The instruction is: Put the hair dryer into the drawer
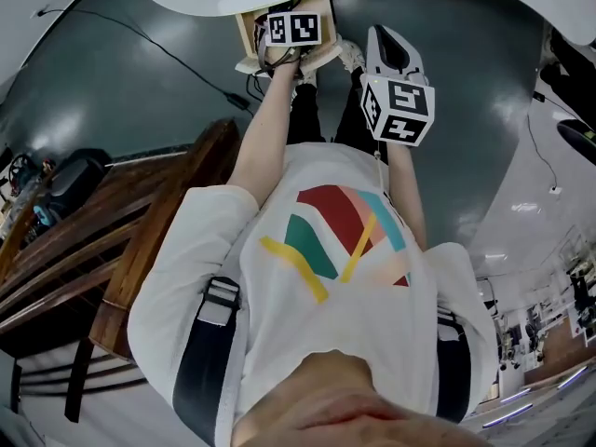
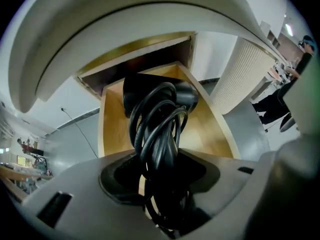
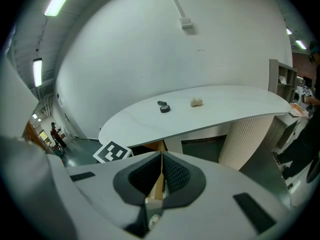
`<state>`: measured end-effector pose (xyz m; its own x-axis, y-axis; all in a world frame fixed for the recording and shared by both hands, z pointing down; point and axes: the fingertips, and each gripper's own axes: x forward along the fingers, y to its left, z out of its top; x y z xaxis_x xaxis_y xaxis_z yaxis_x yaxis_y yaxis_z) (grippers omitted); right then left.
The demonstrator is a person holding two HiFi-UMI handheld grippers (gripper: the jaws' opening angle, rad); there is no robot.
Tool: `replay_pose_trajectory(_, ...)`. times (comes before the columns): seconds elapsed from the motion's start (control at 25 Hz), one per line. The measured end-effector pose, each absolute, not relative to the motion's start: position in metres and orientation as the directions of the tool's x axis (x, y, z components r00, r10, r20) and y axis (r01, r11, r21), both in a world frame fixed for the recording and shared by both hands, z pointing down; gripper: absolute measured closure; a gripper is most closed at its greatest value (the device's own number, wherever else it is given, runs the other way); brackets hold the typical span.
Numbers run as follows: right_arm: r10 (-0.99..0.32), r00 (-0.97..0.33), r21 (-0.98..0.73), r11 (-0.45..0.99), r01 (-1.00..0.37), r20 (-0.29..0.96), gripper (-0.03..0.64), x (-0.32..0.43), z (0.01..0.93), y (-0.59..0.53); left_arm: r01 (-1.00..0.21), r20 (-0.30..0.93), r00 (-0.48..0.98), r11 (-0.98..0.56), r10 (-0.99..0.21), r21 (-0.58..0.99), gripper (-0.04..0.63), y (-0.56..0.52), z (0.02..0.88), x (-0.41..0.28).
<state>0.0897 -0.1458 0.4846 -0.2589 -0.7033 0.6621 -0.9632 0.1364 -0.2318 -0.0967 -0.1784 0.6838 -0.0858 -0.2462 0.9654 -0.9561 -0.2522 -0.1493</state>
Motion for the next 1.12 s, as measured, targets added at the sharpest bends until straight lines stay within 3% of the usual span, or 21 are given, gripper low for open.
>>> replay_pose_trajectory(0.36,-0.675,-0.285,-0.222,0.181,-0.958,0.681,0.606,0.073,0.493,-0.138,-0.980,0.958,-0.062,-0.164,-0.280,-0.112,0.396,-0.193,0.705,-0.099)
replay_pose_trajectory(1.12,-0.638,-0.291,-0.202,0.210,-0.956,0.713,0.606,0.067,0.526,-0.135,-0.944,0.910,-0.139,-0.226,-0.391,-0.241,0.394,-0.215,0.743,-0.099)
